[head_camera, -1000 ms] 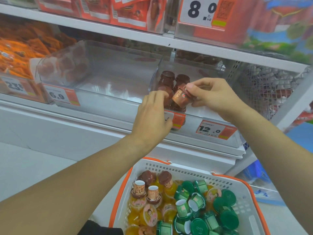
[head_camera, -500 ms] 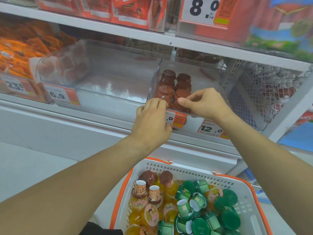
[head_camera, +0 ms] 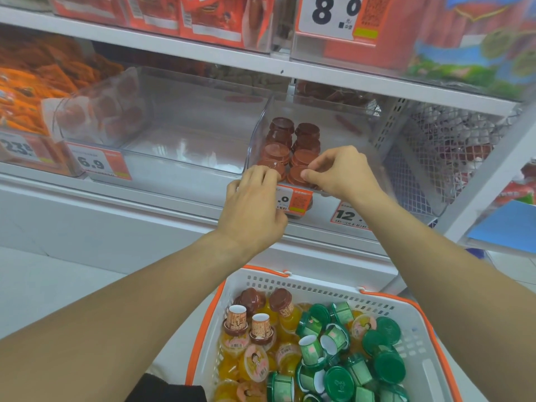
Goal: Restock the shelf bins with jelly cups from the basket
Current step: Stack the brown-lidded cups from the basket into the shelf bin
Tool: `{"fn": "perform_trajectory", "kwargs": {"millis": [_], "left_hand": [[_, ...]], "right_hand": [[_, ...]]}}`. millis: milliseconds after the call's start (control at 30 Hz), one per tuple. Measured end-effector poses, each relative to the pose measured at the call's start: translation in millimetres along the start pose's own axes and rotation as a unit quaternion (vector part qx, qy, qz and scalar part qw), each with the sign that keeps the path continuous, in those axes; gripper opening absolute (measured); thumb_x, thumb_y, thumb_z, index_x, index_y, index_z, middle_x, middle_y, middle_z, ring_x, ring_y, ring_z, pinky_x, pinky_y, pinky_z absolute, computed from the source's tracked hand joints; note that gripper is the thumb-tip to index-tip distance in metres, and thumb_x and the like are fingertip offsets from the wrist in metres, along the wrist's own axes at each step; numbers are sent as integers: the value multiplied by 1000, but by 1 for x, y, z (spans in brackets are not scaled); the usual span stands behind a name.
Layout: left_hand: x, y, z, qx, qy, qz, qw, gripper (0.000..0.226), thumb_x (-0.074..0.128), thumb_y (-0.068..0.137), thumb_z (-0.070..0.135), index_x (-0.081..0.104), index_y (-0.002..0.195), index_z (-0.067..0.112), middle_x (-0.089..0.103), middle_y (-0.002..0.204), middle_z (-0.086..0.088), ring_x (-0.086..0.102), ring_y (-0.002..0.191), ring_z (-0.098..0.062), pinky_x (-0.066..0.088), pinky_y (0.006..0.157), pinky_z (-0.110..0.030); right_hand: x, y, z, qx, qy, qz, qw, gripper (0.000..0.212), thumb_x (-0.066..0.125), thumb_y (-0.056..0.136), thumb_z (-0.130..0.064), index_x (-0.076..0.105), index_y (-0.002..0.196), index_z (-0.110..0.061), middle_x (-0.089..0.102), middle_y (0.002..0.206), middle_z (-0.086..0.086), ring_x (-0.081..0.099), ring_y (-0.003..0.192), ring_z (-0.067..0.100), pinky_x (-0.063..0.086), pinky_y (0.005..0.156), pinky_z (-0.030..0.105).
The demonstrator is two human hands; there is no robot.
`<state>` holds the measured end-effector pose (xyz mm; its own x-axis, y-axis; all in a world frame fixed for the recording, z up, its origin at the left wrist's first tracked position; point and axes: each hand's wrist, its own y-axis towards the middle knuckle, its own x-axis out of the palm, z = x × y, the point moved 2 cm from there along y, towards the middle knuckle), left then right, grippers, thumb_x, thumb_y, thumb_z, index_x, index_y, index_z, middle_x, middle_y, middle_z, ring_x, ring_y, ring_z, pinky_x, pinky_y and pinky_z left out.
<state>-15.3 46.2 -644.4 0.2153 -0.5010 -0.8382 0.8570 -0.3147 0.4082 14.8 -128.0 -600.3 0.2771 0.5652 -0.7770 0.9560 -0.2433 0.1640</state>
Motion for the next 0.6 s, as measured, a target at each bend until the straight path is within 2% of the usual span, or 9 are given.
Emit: {"fn": "perform_trajectory", "kwargs": {"millis": [100, 167, 267, 333, 433, 500, 600], "left_hand": [[1, -2, 0, -4, -11, 1, 1000, 53, 66, 82, 22, 46, 130, 16, 47, 133, 0, 42, 126, -20, 30, 107, -38], [-3, -5, 4, -5, -30, 27, 999, 57, 66, 79, 18, 45, 132, 13, 45, 137, -3, 42, 126, -23, 32, 106, -39], [-14, -11, 20, 47, -45, 111, 992, 42, 61, 76, 15, 52, 117, 12, 51, 119, -5, 51, 102, -26, 39, 86, -37], [-16, -17, 32, 69, -91, 102, 988, 26, 56, 79, 15, 54, 104, 15, 53, 105, -2, 53, 84, -25, 42, 72, -38], [3, -28, 39, 85, -102, -16, 991, 9, 53, 83, 17, 54, 91, 21, 59, 90, 3, 58, 79, -25, 47, 66, -39], [26, -39, 34, 59, -36, -155, 985, 4, 54, 86, 22, 54, 89, 24, 62, 86, 4, 61, 84, -24, 46, 66, -34], [59, -66, 17, 16, 80, -364, 928, 7, 54, 91, 28, 54, 92, 21, 65, 95, -1, 60, 88, -23, 48, 71, -33]], "right_hand": [[-2, -6, 0, -16, -19, 5, 1000, 16, 79, 81, -38, 74, 82, -23, 69, 83, -8, 68, 90, 18, 57, 86, 39], [-6, -17, -1, -68, -33, 73, 994, 12, 73, 85, -35, 74, 87, -24, 64, 85, -8, 66, 88, 16, 53, 87, 35], [-15, -49, 0, -195, 37, 228, 953, 8, 67, 86, -20, 68, 78, -20, 62, 83, -2, 59, 65, 8, 47, 74, 22], [-14, -77, 8, -252, 92, 266, 926, 13, 67, 86, -10, 64, 75, -14, 59, 78, -1, 52, 57, 9, 40, 64, 15], [14, -117, 39, -252, 134, 218, 933, 16, 65, 89, -7, 61, 74, -9, 56, 72, 0, 48, 59, 11, 37, 58, 19], [45, -138, 72, -190, 142, 145, 961, 21, 61, 93, -18, 61, 73, -10, 56, 67, -2, 50, 60, 11, 40, 56, 24], [95, -160, 127, -73, 61, -45, 994, 31, 53, 96, -35, 65, 74, -17, 62, 65, -6, 56, 60, 9, 50, 60, 35]]}}
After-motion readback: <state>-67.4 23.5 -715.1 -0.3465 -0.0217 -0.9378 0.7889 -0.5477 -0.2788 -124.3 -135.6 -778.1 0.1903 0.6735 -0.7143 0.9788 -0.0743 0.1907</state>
